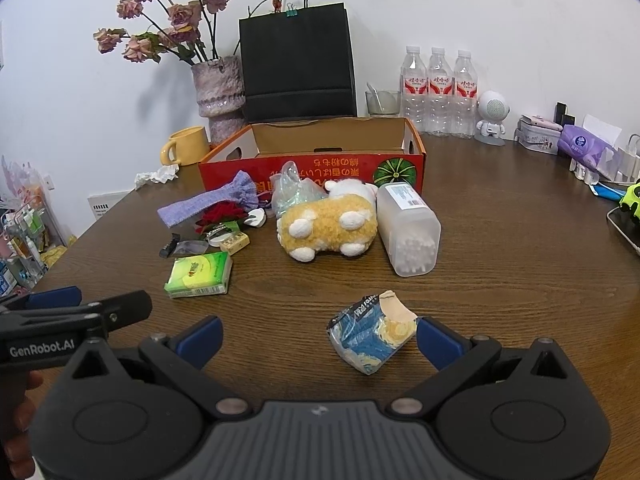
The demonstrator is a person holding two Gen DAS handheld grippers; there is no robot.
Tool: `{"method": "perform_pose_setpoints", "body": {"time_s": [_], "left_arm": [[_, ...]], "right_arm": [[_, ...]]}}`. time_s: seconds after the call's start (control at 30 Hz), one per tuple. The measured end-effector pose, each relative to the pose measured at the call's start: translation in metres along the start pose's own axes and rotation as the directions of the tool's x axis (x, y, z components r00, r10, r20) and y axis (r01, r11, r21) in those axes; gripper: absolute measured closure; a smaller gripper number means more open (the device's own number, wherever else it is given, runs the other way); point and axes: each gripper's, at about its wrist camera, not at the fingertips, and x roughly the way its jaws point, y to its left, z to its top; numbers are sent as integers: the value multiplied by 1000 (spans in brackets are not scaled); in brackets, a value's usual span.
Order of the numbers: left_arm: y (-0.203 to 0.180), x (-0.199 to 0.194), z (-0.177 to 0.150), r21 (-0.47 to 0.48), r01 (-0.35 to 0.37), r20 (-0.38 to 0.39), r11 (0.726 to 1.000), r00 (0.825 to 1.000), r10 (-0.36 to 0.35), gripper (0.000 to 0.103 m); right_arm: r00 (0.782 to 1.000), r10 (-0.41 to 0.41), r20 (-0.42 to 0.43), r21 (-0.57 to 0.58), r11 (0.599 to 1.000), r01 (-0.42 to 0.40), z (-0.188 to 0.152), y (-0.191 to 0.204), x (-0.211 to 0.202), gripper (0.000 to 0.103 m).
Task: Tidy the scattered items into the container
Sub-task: 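Grasp the green tissue pack with the left tool while the right tool grasps the blue snack bag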
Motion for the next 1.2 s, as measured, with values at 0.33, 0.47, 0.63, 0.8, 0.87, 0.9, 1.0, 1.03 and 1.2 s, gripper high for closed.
{"method": "perform_pose_setpoints", "body": {"time_s": [0.33,0.47,0.63,0.8,0.87,0.9,1.0,1.03,1.2], "left_arm": [[0,1,-3,-1,1,-4,1000,1000,-1,0],[1,4,-2,-3,0,-12,1000,1000,0,0],[1,10,0,-5,2,-33,1000,999,-2,0],[3,24,2,-12,-1,-63,1000,998,1,0],[2,31,3,-11,-1,-70,1000,998,1,0],[2,35,4,-11,-4,-73,1000,997,3,0],[0,49,9,-8,-15,-84,1000,996,14,0],[-1,53,10,-8,-20,-83,1000,996,19,0],[-7,76,18,15,-54,-83,998,995,55,0]], "right_arm": [[1000,0,-7,1,1000,0,-1,-1,2,0],[1000,0,-16,6,1000,0,-1,-2,5,0],[1000,-6,-29,21,1000,6,0,-7,9,0],[998,-27,-49,35,999,29,-1,-15,21,0],[998,-33,-62,39,999,36,-2,-18,27,0],[997,-37,-66,40,998,40,-3,-20,31,0],[996,-55,-75,34,998,58,-3,-25,42,0],[995,-61,-80,32,997,64,-3,-26,47,0],[992,-73,-101,19,997,75,-4,-31,64,0]]}}
